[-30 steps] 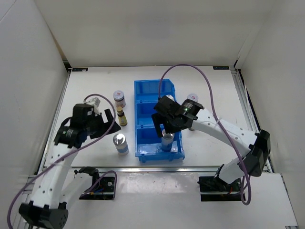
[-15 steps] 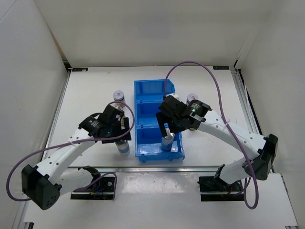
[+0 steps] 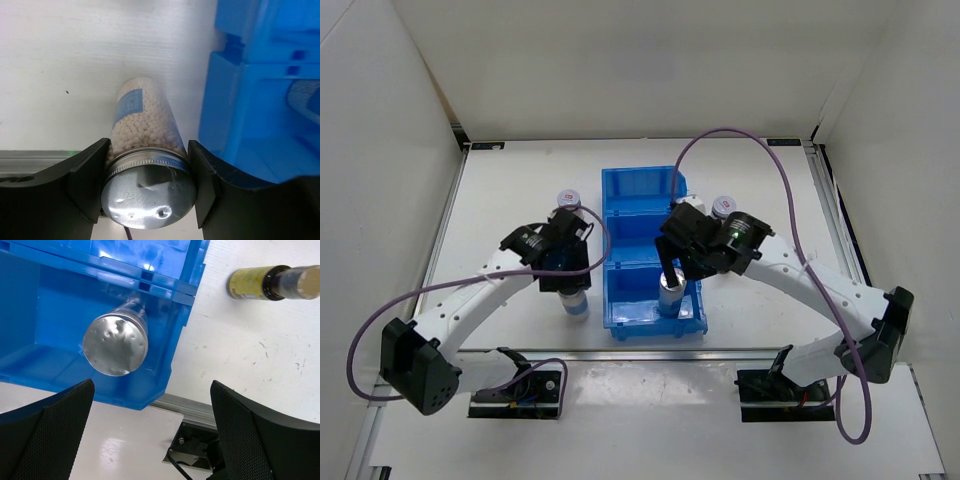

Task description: Organize the condiment bottles

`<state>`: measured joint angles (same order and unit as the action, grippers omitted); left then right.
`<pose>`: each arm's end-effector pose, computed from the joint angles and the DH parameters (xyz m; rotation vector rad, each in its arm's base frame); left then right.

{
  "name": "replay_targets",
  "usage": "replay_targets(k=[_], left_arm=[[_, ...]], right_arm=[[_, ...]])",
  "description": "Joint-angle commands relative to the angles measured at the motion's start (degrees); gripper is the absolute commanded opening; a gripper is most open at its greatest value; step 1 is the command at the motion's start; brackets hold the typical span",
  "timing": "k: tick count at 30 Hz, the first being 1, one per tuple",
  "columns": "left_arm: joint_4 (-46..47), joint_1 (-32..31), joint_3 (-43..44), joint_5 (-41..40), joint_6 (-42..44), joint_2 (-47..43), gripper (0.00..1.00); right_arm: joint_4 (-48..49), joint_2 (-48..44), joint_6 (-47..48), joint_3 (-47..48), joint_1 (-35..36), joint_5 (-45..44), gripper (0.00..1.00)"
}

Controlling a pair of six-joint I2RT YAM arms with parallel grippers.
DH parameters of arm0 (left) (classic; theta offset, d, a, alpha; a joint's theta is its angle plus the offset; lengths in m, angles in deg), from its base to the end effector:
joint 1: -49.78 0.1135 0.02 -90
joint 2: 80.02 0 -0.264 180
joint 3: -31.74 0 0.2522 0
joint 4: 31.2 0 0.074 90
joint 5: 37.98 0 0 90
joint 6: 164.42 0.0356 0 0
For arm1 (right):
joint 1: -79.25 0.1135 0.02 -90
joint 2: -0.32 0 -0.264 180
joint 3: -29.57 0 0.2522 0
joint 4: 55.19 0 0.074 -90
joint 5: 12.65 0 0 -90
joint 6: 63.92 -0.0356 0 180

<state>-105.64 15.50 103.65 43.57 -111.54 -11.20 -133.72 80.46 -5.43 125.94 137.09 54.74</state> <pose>0.1776 -0.1147 0.2698 -0.1030 2.7888 -0.1000 0.1535 0.2184 0.3495 -0.4541 2.4883 0.0788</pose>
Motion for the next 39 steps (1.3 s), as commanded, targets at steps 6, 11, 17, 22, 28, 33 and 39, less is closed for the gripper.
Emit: replay_targets(k=[6,11,17,22,28,33,39], left_arm=[[-11.3,-4.5,29.5,-5.0,2.1,3.3,0.21],[-13.0,-11.1,39.2,-5.0,0.3,9.5,0.21],[-7.9,-17.6,36.5,-5.7,-0.2,15.8,0.22],[-0.6,-18.1,30.3,-4.0,2.6,17.1,0.28],[1.4,-16.9,29.0,-1.6,5.3,22.8,0.33],[3.8,-16.9,27.2,0.4,5.9,23.6,0.34],[3.8,-15.8,25.4,1.0,6.5,26.3,0.54]], right_arm=[[-4.2,-7.8,-0.7,1.1,-1.7,-5.1,1.00],[-4.2,-11.8,-1.4,0.0,-3.3,-6.8,1.00],[-5.5,-12.6,-1.4,0.0,-5.0,-8.7,1.00],[-6.6,-12.6,-1.4,1.9,-7.6,-8.7,1.00],[-7.6,-12.6,-1.4,2.5,-8.1,-9.3,1.00],[-8.2,-12.6,-2.4,1.9,-8.1,-9.3,1.00],[-8.2,-10.7,-3.6,-0.4,-8.1,-9.3,1.00]])
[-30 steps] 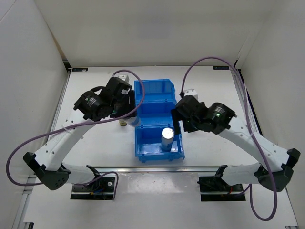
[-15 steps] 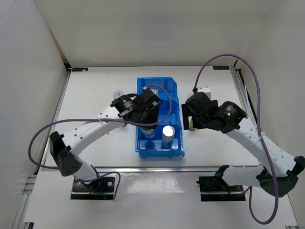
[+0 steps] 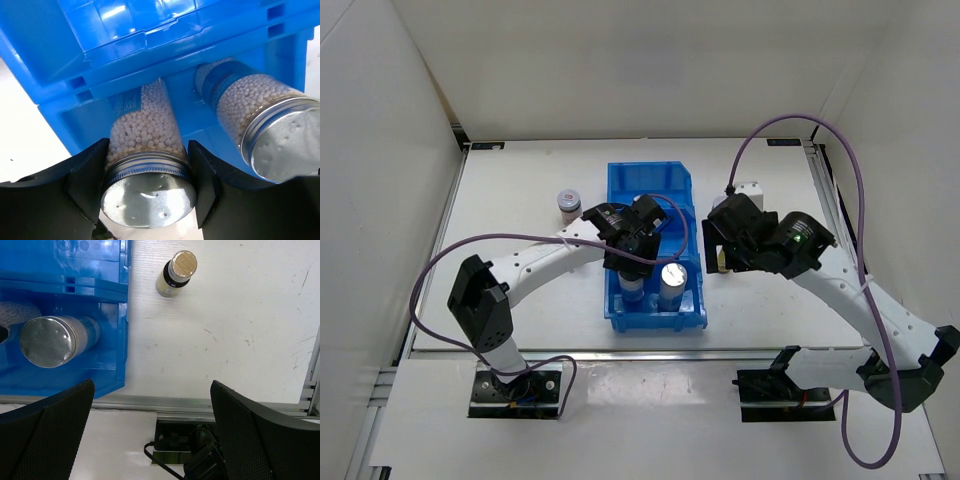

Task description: Organize the condiment bottles

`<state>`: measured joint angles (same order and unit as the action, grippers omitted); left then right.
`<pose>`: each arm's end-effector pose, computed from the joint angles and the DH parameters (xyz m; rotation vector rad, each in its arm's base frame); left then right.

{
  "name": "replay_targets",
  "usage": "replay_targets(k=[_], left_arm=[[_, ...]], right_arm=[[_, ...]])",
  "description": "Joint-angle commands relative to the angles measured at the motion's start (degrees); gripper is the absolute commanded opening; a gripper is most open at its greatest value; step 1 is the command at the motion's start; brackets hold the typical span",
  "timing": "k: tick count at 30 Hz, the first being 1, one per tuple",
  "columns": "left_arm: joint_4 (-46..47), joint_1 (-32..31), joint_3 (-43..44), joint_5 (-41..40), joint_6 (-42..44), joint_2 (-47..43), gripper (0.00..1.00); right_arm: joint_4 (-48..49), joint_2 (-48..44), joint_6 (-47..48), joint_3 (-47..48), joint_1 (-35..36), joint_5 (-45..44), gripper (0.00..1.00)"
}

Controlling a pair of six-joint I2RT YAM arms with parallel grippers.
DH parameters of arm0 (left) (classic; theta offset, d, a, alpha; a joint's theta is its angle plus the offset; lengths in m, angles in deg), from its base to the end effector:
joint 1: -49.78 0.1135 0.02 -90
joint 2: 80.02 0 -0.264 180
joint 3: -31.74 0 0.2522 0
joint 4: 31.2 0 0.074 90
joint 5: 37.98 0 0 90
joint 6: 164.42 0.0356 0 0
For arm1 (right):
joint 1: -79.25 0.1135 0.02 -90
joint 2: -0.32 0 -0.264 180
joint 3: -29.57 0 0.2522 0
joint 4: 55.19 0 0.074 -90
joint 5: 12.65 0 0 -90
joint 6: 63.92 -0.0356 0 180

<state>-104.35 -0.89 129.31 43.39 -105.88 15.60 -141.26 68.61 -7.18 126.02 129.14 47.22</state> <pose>0.2152 -0.2543 0.2814 0.4316 2.7595 -0.1448 0.1428 0.1417 0.3890 -0.1623 2.3878 -0.0251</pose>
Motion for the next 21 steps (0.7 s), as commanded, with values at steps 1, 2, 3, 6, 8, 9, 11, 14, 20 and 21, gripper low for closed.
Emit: replay_targets(k=[1,2,3,6,8,9,11,14,20,21], left_arm=[[2.5,1.1,-0.2,1.7,1.4,-0.5,0.57],[3.3,1.1,-0.8,2.2,1.4,-0.5,0.65],[3.9,1.1,-1.5,2.2,1.4,-0.5,0.70],[4.5,1.1,-2.1,2.2,1.4,-0.5,0.90],[4.5,1.1,-2.1,2.2,1.4,-1.1,0.99],[4.5,1.1,-2.1,2.2,1.4,-1.1,0.99],[4.5,1.1,-2.1,2.2,1.4,-1.9,0.99],[3.7,1.6,-0.7,2.7,1.4,-4.6,0.99],[-0.5,4.1,6.0,-0.4,0.8,-13.3,0.99],[-1.1,4.6,6.5,-1.0,1.9,-14.5,0.99]], right_arm=[[-0.6,1.8,-1.9,-0.5,-0.1,-1.8,1.00],[-0.6,1.8,-2.4,-0.5,-0.1,-2.3,1.00],[-0.6,2.4,-2.4,-0.5,-0.1,-2.3,1.00],[-0.6,2.4,-3.0,-0.5,-0.8,-2.8,1.00],[0.2,2.4,-3.6,-1.3,-3.6,-2.2,1.00],[1.2,2.4,-3.6,-1.9,-4.7,-1.1,1.00],[4.5,2.4,-0.9,-3.1,-8.0,2.2,1.00],[7.4,3.1,1.3,-3.6,-11.7,3.4,1.00],[14.0,9.7,6.4,-3.6,-17.8,6.9,1.00],[14.9,10.5,6.4,-3.6,-18.5,7.7,0.95]])
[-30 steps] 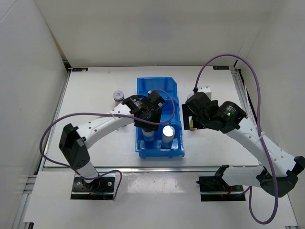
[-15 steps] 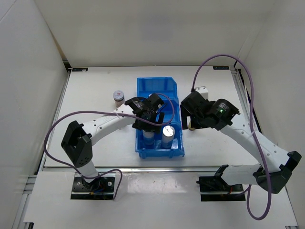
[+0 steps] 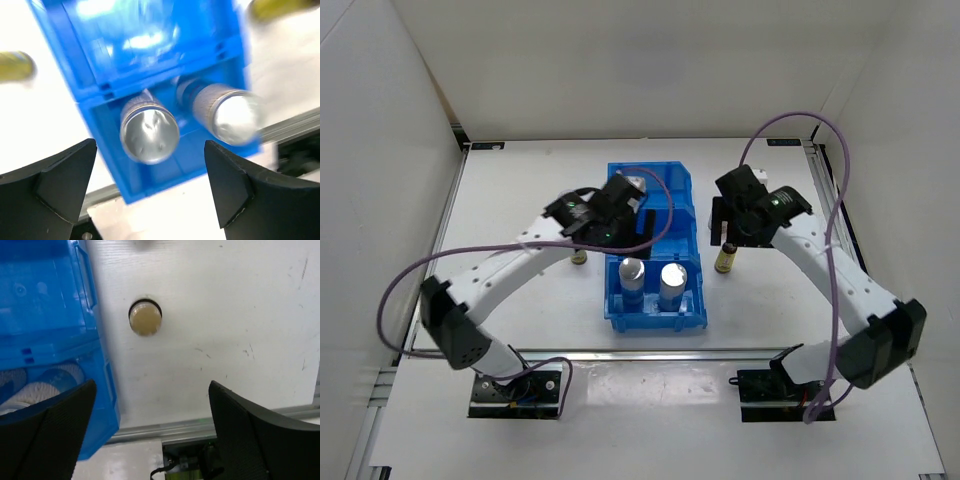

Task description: Organize the condiment bottles

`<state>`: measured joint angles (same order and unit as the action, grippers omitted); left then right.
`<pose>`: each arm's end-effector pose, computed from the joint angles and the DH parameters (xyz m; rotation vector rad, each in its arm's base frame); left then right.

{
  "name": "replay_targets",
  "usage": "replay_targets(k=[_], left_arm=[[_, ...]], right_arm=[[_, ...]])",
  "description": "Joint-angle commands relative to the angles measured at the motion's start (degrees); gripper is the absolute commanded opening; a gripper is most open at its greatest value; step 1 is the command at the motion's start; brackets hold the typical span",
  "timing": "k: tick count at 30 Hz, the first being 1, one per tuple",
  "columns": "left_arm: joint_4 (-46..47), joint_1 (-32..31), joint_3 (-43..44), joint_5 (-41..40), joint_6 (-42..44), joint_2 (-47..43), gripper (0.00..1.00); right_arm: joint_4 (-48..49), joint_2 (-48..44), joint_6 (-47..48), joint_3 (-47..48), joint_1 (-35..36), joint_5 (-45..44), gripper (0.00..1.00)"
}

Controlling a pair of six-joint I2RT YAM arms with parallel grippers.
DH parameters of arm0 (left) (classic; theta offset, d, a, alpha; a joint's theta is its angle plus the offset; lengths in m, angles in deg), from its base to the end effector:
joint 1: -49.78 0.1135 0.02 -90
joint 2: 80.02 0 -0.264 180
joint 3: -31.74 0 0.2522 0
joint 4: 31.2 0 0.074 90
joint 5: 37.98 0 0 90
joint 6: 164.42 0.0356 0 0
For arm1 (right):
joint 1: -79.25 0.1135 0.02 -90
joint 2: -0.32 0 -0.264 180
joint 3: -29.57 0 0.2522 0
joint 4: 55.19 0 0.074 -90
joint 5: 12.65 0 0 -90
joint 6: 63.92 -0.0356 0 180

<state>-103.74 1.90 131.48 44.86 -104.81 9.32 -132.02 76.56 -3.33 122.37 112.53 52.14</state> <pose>0.2153 -0.2315 0.3264 0.3653 2.6479 -0.2887 0.2187 0.1254 0.3496 0.0632 2.4784 -0.1309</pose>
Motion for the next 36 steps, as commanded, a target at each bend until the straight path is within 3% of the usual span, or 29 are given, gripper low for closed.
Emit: replay_targets(k=[1,3,9,16,24,32,36], left_arm=[[-1.7,2.4,5.0,-2.4,1.4,-9.3,0.99],[-2.8,5.1,5.0,-4.0,3.3,-12.8,0.99],[-3.5,14.0,-1.8,-10.7,6.9,-21.9,0.99],[-3.0,23.3,-11.3,-10.7,11.1,-24.5,0.99],[-1.1,27.0,-15.4,-9.5,13.5,-24.5,0.99],[1.3,28.3,-20.2,-11.1,15.3,-29.6,0.99],[1.8,28.3,-22.2,-11.1,15.3,-31.6,0.99]], right_arm=[[6.5,4.2,3.5,0.1,-3.3,3.7,0.91],[8.7,6.3,4.1,-0.6,-5.0,6.7,0.83],[12.6,8.8,4.6,-3.9,-8.3,10.5,0.73],[15.5,10.7,6.4,-5.2,-10.3,13.4,0.62],[16.7,12.5,7.4,-5.2,-11.4,14.5,0.51],[15.9,13.0,8.0,-3.8,-11.9,14.5,0.27],[12.9,13.0,9.0,-1.1,-11.9,13.9,0.09]])
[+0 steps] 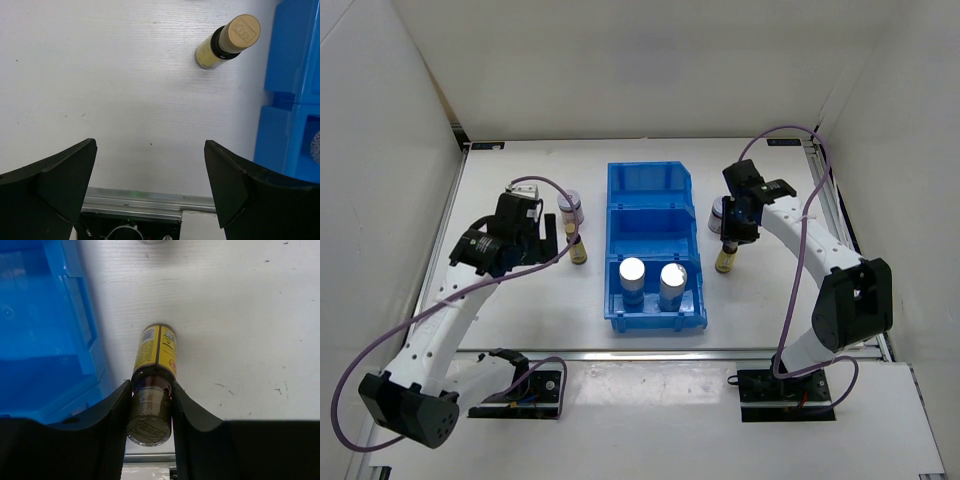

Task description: Organize the condiment bottles

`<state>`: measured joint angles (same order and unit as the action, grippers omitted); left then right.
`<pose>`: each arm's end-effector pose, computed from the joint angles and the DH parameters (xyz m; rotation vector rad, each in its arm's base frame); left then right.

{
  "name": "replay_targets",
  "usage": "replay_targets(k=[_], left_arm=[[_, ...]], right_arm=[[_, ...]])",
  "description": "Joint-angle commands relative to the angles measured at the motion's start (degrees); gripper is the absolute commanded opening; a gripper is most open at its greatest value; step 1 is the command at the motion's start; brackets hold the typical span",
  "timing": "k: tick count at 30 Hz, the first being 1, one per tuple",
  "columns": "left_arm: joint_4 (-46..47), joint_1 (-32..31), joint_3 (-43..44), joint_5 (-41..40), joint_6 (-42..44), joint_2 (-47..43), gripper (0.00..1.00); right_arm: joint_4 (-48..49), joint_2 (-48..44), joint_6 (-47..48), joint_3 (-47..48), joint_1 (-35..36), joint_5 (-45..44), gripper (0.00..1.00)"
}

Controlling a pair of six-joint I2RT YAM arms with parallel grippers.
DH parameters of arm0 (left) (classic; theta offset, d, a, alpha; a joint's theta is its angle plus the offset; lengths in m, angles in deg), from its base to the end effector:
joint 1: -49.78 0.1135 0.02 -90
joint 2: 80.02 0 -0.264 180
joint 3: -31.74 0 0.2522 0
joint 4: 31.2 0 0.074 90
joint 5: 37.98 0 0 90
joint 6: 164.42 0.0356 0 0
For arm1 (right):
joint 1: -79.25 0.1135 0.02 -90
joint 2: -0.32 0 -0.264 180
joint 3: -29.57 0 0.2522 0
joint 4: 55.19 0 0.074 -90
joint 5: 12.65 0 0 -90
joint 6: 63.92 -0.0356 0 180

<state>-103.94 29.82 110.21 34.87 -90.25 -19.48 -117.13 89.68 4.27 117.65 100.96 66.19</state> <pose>0.1844 -0.0558 0.3327 -0.0290 2.4702 0.1136 0.2982 0.1113 0.2746 0.0636 2.6373 -0.0066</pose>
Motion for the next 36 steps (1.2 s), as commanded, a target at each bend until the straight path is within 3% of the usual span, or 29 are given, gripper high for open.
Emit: replay_targets(k=[1,4,9,19,33,36], left_arm=[[2.0,0.4,-1.0,-1.1,0.7,-2.8,0.99],[2.0,0.4,-1.5,-0.5,0.7,-3.4,0.99],[3.1,0.4,-2.7,-0.5,0.2,-3.4,0.99],[4.7,0.4,-4.3,-1.1,-1.4,-2.3,0.99],[6.3,0.4,-5.4,0.1,-2.4,0.4,0.99],[6.3,0.4,-4.9,0.6,-2.4,0.9,0.99]], right_arm=[[-2.9,-0.7,1.4,4.5,-0.4,-0.2,0.06],[-6.0,-2.0,2.5,9.1,0.3,-0.8,0.00],[-9.8,-2.7,3.6,19.5,1.5,-0.7,0.00],[-11.1,9.5,3.6,34.2,8.7,2.7,0.00],[-8.2,21.9,2.6,33.9,10.5,4.2,0.00],[-6.9,22.5,2.0,32.5,11.0,3.7,0.08]])
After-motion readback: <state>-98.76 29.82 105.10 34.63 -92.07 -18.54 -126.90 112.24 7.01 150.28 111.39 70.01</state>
